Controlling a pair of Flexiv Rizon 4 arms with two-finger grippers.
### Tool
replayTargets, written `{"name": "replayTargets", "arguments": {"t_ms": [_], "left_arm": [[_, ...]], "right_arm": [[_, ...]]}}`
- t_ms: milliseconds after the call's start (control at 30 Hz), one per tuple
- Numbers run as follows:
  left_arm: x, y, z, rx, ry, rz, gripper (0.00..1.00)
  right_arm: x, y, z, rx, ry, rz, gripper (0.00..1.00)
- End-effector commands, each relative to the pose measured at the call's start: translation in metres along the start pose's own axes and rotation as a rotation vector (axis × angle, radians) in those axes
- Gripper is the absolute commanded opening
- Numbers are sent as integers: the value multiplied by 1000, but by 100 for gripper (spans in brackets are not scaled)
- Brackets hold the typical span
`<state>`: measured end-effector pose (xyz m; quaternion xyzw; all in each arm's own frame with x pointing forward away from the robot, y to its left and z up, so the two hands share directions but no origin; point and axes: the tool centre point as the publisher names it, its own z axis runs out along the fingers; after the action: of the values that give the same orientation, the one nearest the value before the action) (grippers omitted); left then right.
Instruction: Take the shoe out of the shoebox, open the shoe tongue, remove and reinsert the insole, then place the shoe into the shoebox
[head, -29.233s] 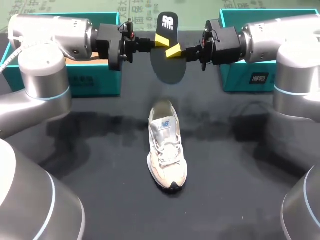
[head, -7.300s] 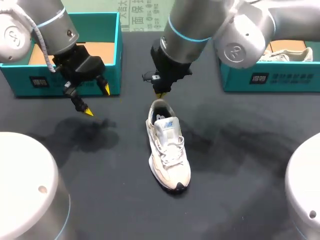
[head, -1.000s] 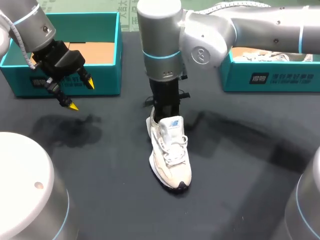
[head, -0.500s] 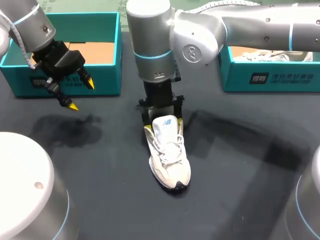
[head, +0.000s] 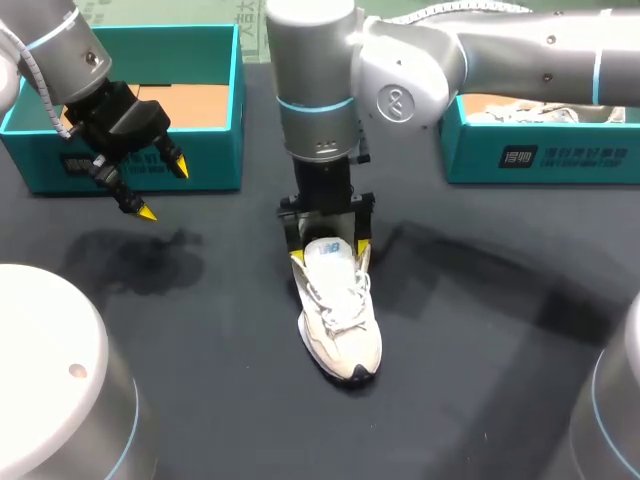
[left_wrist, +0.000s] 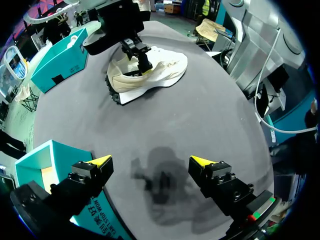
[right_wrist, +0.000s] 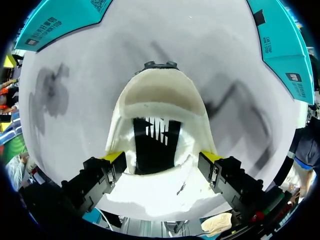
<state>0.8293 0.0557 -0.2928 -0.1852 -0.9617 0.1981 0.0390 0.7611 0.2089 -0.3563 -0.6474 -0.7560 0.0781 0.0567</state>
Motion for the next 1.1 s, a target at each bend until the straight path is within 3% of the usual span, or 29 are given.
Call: {"name": "replayTargets", "arguments": {"t_ms": [33,600,867,1100], "left_arm": [[1,0,0,-3,-2,0,100],[1,0,0,-3,-2,0,100],[1,0,0,-3,-2,0,100],[1,0,0,-3,-2,0,100]], "right_arm": [[-5,-3,9,10,28,-9,100],[2,-22,-2,45,15,-9,100],[4,-28,-11,-2,19,-35,100],[1,-35,-14,6,5,-24,100]]}}
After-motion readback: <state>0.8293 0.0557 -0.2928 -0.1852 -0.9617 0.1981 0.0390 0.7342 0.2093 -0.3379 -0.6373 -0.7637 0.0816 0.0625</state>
